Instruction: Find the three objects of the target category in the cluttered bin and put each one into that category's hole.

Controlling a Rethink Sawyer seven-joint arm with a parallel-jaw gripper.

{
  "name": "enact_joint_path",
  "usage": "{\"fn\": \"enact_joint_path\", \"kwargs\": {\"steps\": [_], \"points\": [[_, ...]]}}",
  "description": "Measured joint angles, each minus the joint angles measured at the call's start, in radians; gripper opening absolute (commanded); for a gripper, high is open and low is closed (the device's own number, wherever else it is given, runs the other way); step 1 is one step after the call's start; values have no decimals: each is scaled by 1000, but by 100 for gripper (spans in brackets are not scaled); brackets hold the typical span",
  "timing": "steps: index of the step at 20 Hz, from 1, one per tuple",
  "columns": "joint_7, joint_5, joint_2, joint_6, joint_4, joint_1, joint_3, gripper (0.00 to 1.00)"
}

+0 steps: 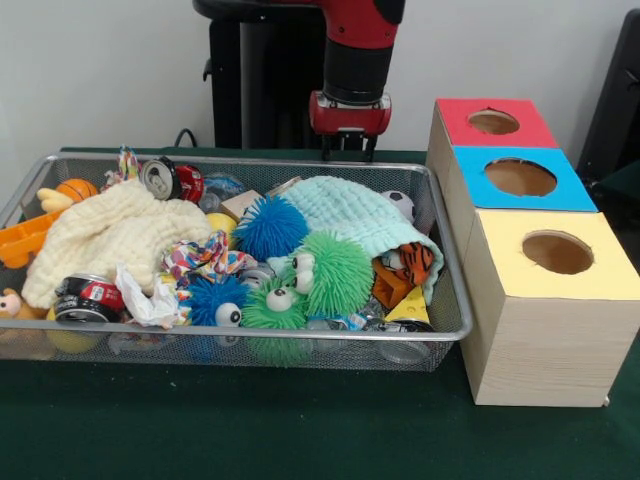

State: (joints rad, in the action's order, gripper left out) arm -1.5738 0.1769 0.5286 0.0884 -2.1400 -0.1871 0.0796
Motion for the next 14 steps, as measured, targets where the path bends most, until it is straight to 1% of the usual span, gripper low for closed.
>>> {"fn": "enact_joint_path", "kwargs": {"steps": [5,8,10,14], "points": [[0,-11,35,-66,0,0,0,100],[0,-19,70,-121,0,1,0,100],[0,-22,82,-139,0,1,0,100],[0,-39,135,-217,0,1,0,100]]}}
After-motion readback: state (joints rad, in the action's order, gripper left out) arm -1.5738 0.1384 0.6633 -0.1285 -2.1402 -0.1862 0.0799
